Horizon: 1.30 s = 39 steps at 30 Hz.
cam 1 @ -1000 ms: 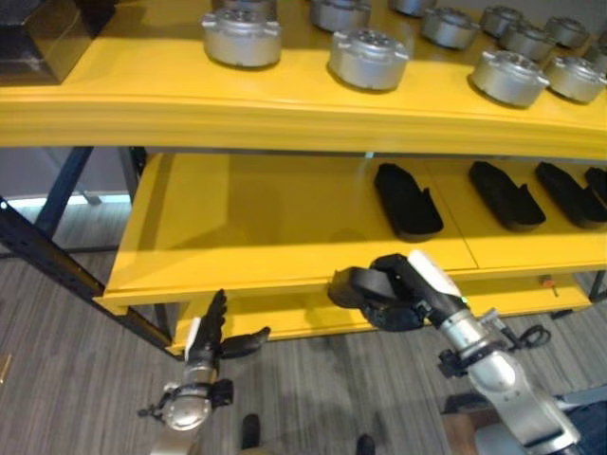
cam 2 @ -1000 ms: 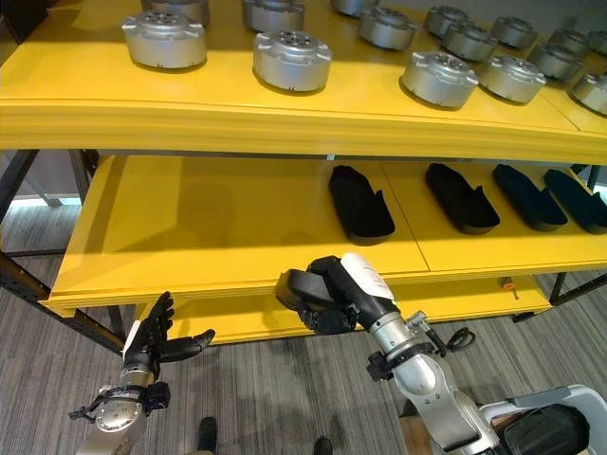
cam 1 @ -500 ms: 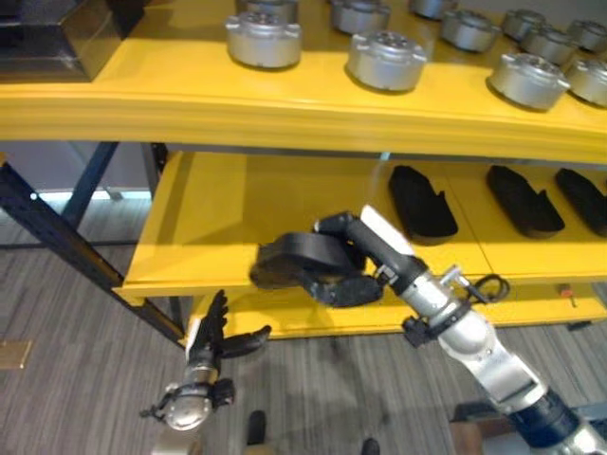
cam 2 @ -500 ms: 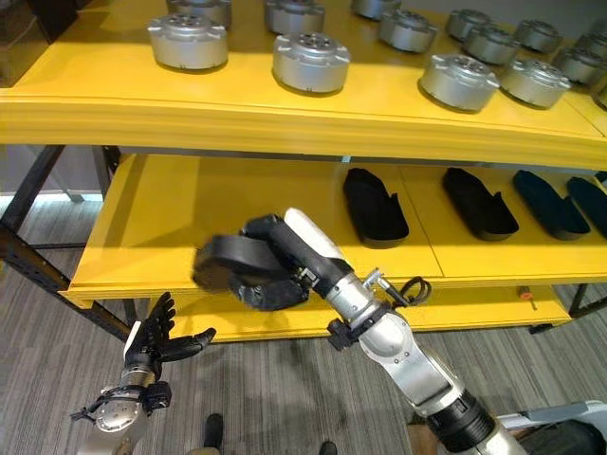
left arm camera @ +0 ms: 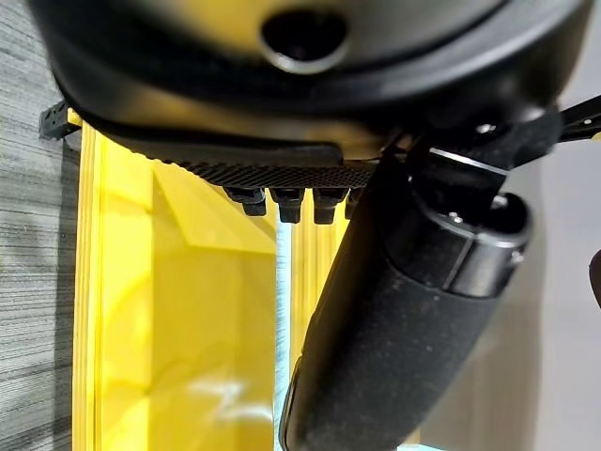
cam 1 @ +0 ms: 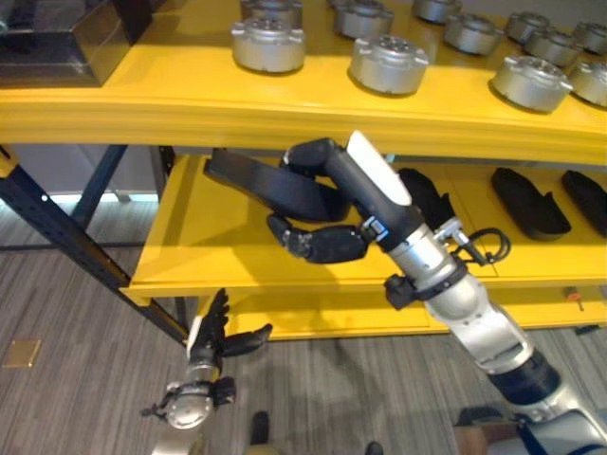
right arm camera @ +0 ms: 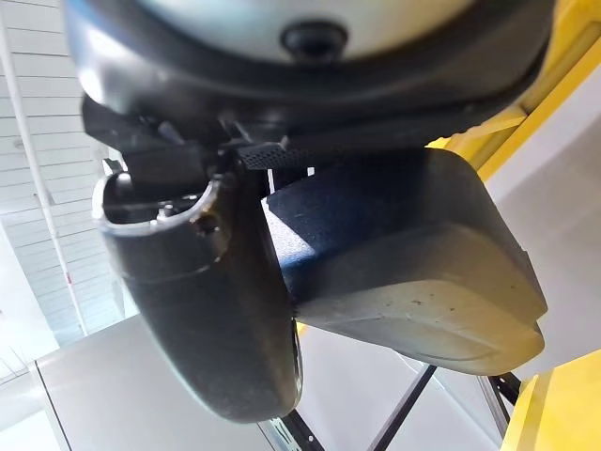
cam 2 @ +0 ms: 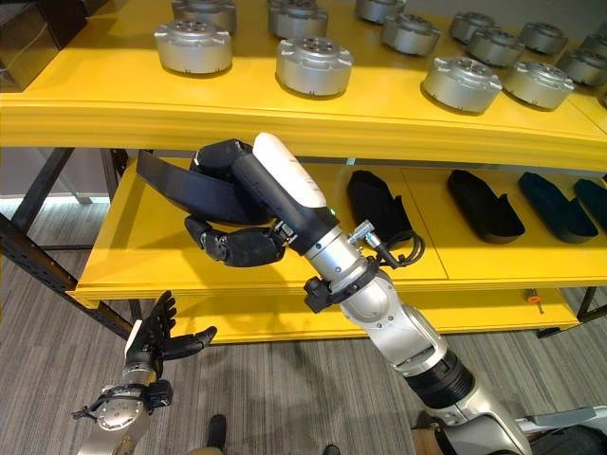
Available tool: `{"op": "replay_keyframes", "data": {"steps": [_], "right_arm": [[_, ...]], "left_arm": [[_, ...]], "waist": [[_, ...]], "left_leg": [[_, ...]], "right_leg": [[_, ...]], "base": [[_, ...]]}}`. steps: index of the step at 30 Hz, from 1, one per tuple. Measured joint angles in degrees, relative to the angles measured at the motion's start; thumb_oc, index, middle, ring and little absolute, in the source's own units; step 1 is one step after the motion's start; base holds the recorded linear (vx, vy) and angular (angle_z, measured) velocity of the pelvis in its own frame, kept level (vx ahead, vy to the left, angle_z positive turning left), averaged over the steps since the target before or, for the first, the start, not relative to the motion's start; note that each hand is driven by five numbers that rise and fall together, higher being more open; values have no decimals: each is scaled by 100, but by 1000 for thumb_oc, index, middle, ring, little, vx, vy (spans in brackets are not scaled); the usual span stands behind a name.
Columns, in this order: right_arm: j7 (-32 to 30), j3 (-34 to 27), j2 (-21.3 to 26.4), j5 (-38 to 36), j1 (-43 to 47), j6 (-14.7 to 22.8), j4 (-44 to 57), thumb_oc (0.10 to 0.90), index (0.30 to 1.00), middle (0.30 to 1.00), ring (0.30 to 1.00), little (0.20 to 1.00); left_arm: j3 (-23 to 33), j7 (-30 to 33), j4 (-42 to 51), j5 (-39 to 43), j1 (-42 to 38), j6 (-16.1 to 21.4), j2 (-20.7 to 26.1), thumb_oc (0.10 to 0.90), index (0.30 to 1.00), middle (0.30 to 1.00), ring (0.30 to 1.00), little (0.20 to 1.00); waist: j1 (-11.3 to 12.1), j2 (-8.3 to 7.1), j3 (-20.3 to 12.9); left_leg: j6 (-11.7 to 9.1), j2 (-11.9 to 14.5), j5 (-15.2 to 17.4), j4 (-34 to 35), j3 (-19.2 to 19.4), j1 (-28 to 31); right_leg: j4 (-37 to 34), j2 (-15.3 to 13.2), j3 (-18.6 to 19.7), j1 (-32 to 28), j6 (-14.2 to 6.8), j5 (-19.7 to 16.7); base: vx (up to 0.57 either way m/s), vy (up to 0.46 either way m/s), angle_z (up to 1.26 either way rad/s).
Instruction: Move parts from the plastic box to the shelf.
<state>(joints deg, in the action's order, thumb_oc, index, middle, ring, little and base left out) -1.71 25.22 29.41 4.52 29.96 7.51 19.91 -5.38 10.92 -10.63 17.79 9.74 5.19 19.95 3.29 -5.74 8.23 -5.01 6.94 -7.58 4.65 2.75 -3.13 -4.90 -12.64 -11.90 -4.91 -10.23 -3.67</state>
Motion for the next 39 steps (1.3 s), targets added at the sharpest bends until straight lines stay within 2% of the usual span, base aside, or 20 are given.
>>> {"op": "replay_keyframes", "data": {"steps": [5,10,12,16,21,26,29,34,35,37,39], "right_arm": [[-17,162,-115,206,68,-17,-312,400,300,300,300,300],[-39,406,-328,679,293,-184,-1100,400,300,300,300,300],[-47,636,-398,889,398,-254,-1546,400,300,300,300,300],[-45,725,-315,1317,389,-298,-2119,400,300,300,300,300],[-137,806,-566,1748,424,-526,-3325,400,300,300,300,300],[-269,821,-577,1797,498,-516,-3655,400,300,300,300,300],[-437,841,-606,1809,929,-501,-4344,400,300,300,300,300],[-561,850,-623,1801,1255,-536,-4719,400,300,300,300,300],[-625,912,-621,1801,1377,-510,-4855,400,300,300,300,300],[-766,952,-610,1800,1913,-507,-5386,400,300,300,300,300],[-824,954,-514,1798,2170,-565,-5504,400,300,300,300,300]], "left_arm": [[-1,0,0,2,-5,-5,0,900,1000,1000,1000,1000],[-54,25,-46,3,-12,18,1,900,1000,1000,1000,1000],[-193,81,-331,6,-27,11,1,900,1000,1000,1000,1000],[-367,-54,-131,4,165,-19,6,900,1000,1000,1000,1000],[-354,-46,30,9,34,0,75,900,1000,1000,1000,1000],[-366,-57,7,159,6,1,150,900,1000,1000,1000,1000],[-466,-130,7,231,-16,38,186,900,1000,1000,1000,1000],[-588,-165,-2,250,-40,61,241,900,1000,1000,1000,1000],[-635,-163,-9,289,-74,106,264,900,1000,1000,1000,1000],[-806,-174,-8,443,-317,159,424,900,1000,1000,1000,1000],[-818,-172,-9,448,-494,160,455,900,1000,1000,1000,1000]], "waist": [[1,4,-2],[51,13,-5],[49,46,-6],[198,68,0],[382,170,41],[414,260,91],[502,319,130],[596,389,190],[626,414,212],[680,565,485],[687,655,731]], "left_leg": [[3,1,3,0,7,6],[3,-2,2,-1,5,5],[-10,-2,-8,-1,7,6],[-28,-2,-20,-1,-29,-31],[-14,-19,-35,-1,-180,-131],[-56,-37,-97,-3,-295,-208],[-68,-39,-119,-3,-364,-289],[-79,-50,-160,-4,-455,-429],[-90,-40,-175,-5,-458,-488],[-92,-20,-257,-28,-518,-692],[-90,-25,-259,-133,-584,-848]], "right_leg": [[0,0,8,0,2,1],[1,-1,3,-1,2,0],[1,1,7,0,0,0],[0,2,-40,8,1,15],[-1,9,-201,2,-3,36],[-2,13,-314,9,-7,53],[-3,21,-390,40,-9,61],[0,31,-468,125,-8,61],[3,38,-465,195,-7,60],[53,63,-501,377,-1,33],[122,61,-547,469,1,33]], "base": [[0,0,0],[0,0,0],[0,0,0],[-3,3,6],[-6,2,14],[-20,1,11],[-54,3,12],[-89,3,9],[-136,15,2],[-123,19,8],[-89,23,14]]}}
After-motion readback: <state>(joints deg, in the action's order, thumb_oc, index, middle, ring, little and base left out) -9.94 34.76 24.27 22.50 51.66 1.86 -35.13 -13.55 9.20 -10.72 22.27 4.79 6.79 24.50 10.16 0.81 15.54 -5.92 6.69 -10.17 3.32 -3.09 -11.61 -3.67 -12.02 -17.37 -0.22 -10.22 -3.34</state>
